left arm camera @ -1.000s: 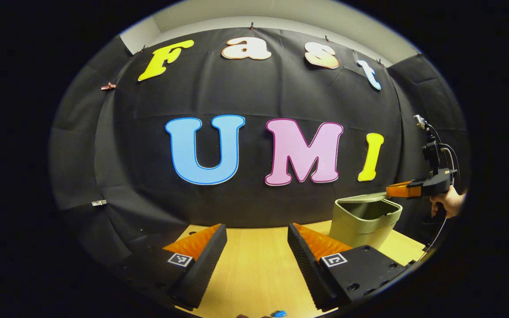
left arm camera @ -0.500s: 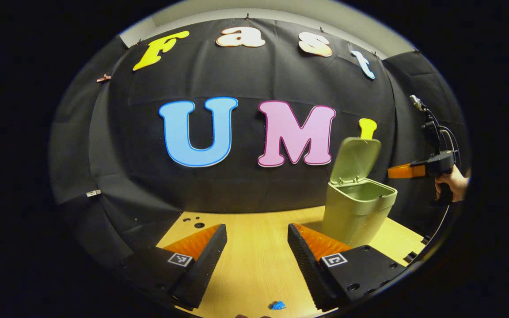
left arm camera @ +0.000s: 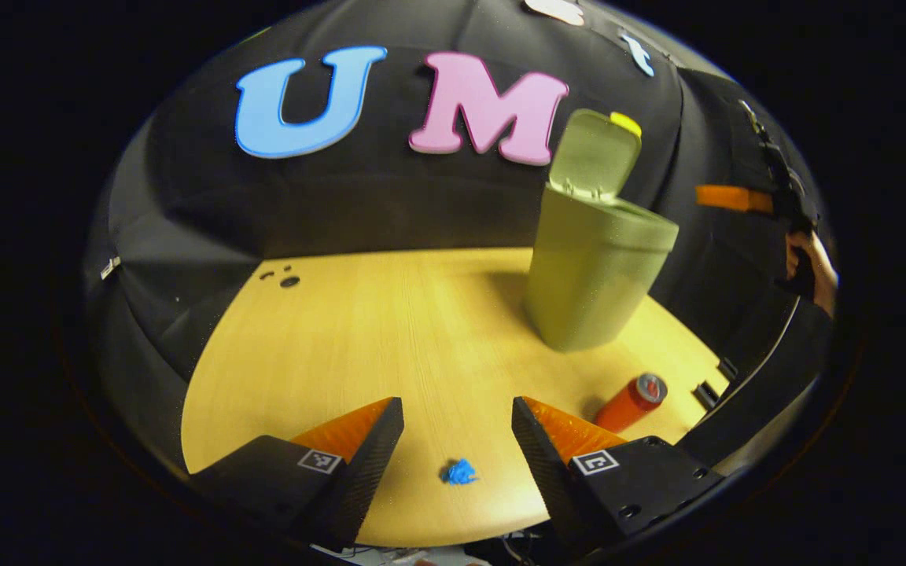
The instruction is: Press the lid of the desktop garbage bin to open it, pick up the crumpled paper on the desktop and throw it into the bin, then pick up the pop can on the desktop and drop it into the bin, and finally close the garbage bin lid.
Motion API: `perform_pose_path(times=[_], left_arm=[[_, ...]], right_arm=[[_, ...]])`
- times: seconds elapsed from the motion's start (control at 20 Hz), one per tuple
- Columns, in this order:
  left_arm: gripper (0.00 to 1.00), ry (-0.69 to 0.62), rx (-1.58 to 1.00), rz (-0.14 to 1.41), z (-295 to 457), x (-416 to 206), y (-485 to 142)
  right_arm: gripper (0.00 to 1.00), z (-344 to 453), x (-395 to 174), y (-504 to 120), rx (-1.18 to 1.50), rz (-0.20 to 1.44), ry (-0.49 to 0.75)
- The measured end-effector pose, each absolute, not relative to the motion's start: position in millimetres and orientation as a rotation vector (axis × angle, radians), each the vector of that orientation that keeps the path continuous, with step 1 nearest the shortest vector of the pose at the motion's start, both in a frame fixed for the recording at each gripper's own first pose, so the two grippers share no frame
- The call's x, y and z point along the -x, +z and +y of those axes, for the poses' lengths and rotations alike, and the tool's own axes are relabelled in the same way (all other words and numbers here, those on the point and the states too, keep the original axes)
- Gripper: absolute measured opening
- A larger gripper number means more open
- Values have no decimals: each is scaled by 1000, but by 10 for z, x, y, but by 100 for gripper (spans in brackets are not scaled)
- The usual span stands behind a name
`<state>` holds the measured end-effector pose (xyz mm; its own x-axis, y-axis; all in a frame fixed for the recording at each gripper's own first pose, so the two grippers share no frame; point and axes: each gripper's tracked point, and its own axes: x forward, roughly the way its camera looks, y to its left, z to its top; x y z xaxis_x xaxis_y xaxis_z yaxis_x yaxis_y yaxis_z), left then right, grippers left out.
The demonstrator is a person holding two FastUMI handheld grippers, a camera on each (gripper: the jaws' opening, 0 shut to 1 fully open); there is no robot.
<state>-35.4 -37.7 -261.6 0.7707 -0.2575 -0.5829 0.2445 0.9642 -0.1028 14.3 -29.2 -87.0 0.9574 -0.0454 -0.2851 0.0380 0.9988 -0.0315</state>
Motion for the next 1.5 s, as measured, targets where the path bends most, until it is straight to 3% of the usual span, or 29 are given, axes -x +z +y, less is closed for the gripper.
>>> perform_pose_path(times=[0.6, 0.75, 0.95, 1.05, 1.1, 1.15, 1.5], left_arm=[[91, -319, -94, 901, -589, 534, -3803], [81, -305, -96, 918, -608, 482, -3881], [77, -306, -94, 948, -631, 444, -3966], [64, -309, -85, 978, -645, 458, -4024], [62, -301, -89, 993, -621, 473, -4062], [41, -302, -86, 994, -609, 462, -4058], [40, -298, -7, 941, -623, 388, -3831]], right_arm=[[6, -328, 552, -1335, -19, 404, -74], [5, -384, 656, -1368, -25, 419, -92], [6, -430, 732, -1385, -30, 427, -108], [5, -450, 748, -1393, -32, 432, -112], [6, -450, 750, -1401, -35, 435, -113], [6, -457, 759, -1405, -39, 436, -115], [6, -410, 727, -1491, -46, 457, -99]])
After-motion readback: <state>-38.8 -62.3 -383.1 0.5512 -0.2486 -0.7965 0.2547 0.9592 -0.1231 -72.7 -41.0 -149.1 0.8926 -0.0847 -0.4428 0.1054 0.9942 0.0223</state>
